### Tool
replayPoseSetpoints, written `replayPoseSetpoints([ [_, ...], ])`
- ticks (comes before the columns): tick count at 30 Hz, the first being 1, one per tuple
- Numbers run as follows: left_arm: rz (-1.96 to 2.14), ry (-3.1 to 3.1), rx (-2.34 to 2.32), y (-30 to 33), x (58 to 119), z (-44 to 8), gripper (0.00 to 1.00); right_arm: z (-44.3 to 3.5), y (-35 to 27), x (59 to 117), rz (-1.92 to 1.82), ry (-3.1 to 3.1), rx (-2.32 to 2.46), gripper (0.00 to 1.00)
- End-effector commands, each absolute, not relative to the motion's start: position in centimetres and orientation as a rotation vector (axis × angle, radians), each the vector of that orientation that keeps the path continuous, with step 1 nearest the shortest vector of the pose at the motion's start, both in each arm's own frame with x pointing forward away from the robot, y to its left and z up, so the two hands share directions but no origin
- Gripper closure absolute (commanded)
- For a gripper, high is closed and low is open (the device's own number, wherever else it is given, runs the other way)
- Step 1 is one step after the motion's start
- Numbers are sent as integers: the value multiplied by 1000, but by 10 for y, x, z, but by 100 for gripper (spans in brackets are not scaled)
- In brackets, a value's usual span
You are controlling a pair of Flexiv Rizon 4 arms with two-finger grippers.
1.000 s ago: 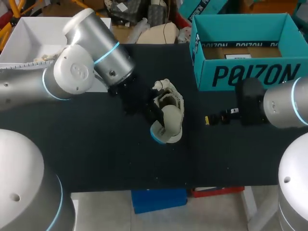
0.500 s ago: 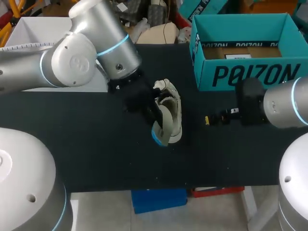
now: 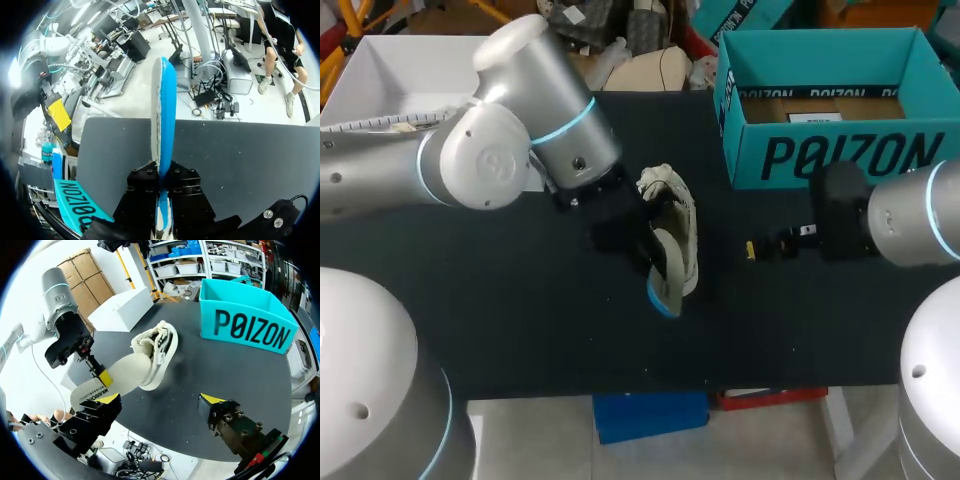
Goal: Take the shoe out of the shoebox, open the shoe tongue, remove and reinsert the insole, then place the shoe into the shoebox
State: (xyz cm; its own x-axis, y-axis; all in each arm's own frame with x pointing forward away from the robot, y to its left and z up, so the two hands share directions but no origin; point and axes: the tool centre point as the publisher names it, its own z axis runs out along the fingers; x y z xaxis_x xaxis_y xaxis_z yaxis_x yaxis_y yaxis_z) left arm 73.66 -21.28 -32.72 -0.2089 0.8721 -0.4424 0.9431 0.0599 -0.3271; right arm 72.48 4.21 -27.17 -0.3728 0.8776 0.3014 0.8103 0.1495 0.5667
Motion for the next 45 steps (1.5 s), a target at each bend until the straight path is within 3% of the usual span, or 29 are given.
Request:
replayPoseSetpoints([
  [1,-852,2184,1891,-220,743,-338,100,-271,42,724,1028,2306,1699,0],
  [45,-685,2159,1648,-231,815,-386,100,-271,42,724,1028,2306,1699,0],
])
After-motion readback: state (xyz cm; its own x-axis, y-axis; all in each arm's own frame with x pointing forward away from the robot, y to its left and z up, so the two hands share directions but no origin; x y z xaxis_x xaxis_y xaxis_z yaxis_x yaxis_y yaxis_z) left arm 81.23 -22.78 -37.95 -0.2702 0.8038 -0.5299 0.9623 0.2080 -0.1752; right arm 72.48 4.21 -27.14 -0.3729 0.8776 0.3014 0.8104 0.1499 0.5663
